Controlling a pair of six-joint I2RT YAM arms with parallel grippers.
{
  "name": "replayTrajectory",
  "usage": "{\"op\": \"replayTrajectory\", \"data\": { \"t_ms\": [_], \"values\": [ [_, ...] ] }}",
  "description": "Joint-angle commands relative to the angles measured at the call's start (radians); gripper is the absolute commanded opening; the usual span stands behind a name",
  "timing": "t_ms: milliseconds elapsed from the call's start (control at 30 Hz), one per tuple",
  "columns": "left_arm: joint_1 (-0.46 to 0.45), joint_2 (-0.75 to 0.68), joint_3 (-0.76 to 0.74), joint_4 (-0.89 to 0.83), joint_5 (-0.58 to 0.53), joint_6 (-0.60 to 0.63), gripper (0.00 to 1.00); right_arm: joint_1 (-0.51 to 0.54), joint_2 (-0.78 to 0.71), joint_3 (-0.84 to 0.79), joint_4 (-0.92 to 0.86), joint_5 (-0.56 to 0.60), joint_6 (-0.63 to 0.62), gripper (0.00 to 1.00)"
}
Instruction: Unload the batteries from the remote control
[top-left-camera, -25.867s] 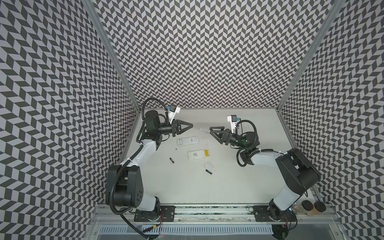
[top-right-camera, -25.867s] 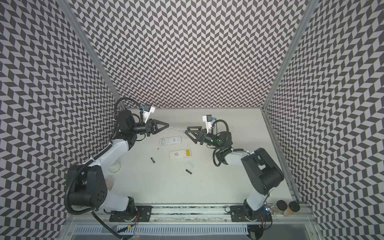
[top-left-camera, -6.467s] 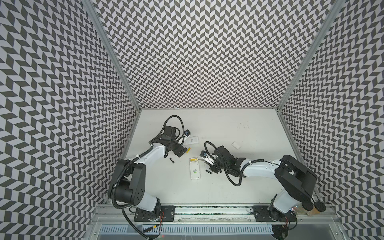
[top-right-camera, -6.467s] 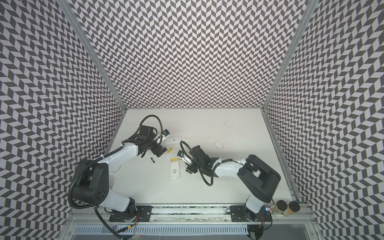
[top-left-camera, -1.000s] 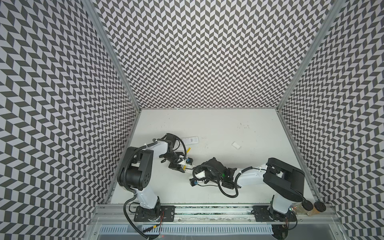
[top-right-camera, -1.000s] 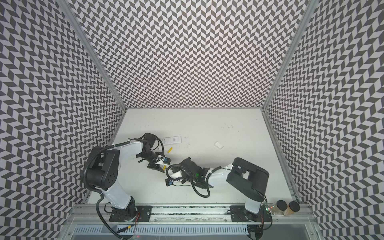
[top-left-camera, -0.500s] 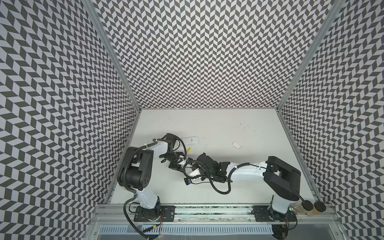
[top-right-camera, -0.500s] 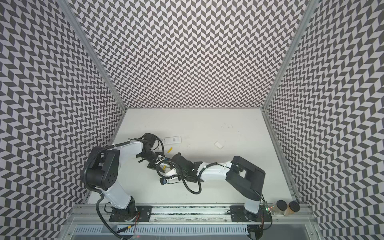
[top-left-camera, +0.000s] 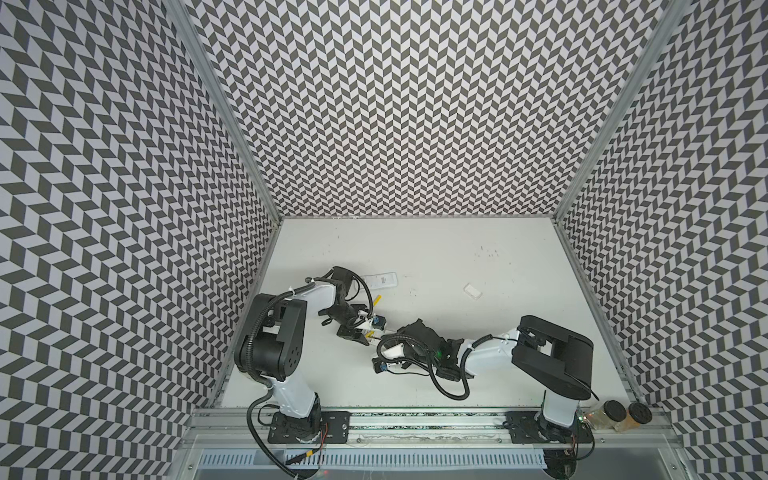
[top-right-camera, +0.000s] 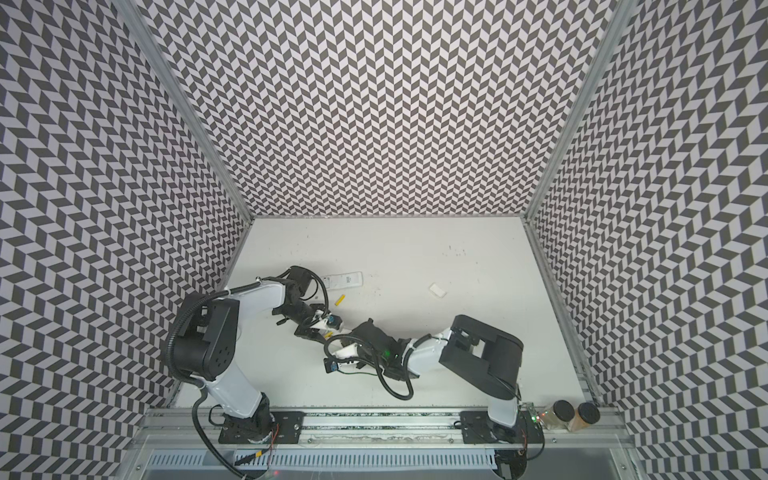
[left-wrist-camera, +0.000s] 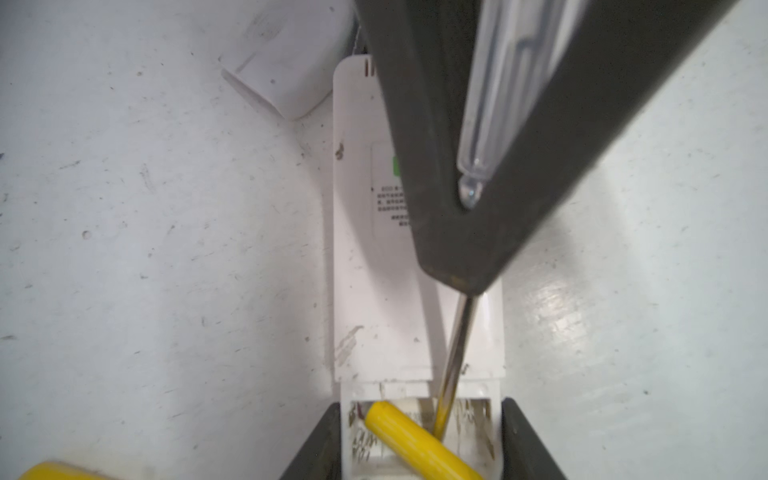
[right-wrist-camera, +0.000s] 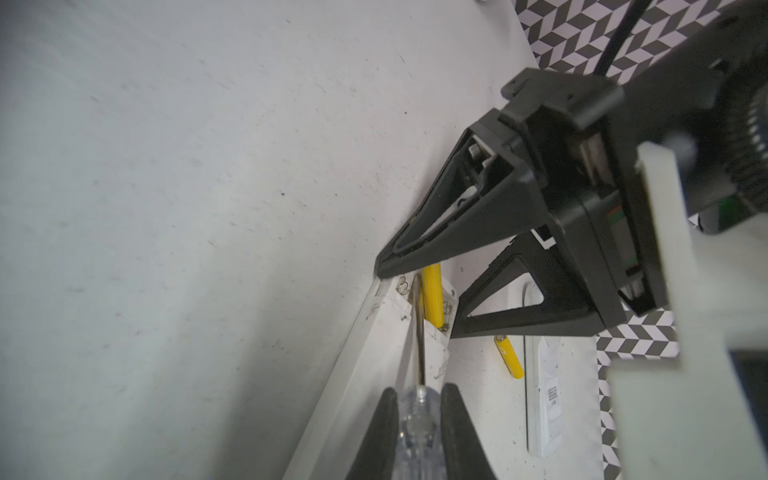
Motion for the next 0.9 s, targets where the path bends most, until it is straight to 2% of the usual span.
{"op": "replayTrajectory", "data": {
  "t_ms": [0,367,633,867],
  "values": [
    [-0.021,0.014,-0.029,-0.019,-0.014,0.042,0.5,-0.004,0.053,-0.024,0.149,0.01,0.1,0.0],
    [-0.011,-0.036,0.049,-0.101,0.006,-0.039,0.7,-0.014,0.007,-0.036,0.136,0.005,0.133,0.0],
    [-0.006,-0.106,0.109,-0.116,0.017,-0.114,0.71,-0.018,-0.006,-0.046,0.152,0.027,0.143,0.0],
    [-0.007,-0.14,0.092,-0.1,-0.014,-0.14,0.7,-0.024,0.006,-0.043,0.159,0.015,0.148,0.0]
  ]
}}
